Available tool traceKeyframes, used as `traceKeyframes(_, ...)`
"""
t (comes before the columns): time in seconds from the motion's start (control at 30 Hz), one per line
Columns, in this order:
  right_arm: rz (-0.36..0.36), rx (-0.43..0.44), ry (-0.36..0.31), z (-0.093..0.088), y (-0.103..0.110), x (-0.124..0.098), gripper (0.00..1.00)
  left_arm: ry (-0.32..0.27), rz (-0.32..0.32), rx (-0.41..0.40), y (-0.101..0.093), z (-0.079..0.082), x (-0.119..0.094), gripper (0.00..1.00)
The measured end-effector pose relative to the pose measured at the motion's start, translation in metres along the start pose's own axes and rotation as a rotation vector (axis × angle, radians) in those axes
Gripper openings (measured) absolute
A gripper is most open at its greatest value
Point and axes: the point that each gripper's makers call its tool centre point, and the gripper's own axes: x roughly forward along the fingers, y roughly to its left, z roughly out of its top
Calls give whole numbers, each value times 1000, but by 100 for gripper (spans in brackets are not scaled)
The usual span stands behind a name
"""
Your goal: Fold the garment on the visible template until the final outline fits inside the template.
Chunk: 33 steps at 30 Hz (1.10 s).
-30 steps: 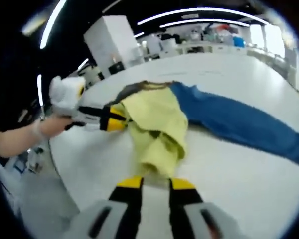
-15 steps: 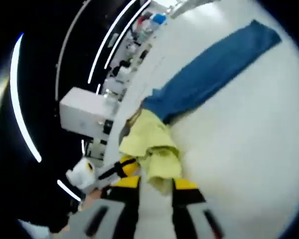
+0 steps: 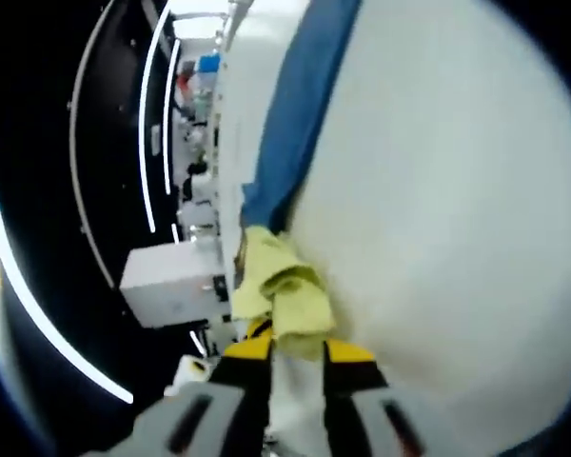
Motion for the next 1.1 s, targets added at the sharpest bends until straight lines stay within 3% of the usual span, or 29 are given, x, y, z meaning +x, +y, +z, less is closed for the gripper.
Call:
traceKeyframes(0.17, 11, 38, -23, 5, 1, 5, 17, 0, -1, 3, -2, 0, -1, 10)
traceKeyframes(0.47, -16, 56, -68, 15, -8, 7, 6, 1, 1, 23, 1, 0, 1, 8)
traceKeyframes(0.53, -16, 46, -69, 16, -8, 7, 4, 9, 3, 35, 1, -1, 0, 4)
traceKeyframes(0.77, -18, -20, -70, 17, 0, 0, 0, 11, -14, 25, -1, -1, -6, 0)
traceKeyframes(1.1, -4, -179, -57, 29, 27, -16, 0, -26, -3, -16, 7, -2, -50, 0)
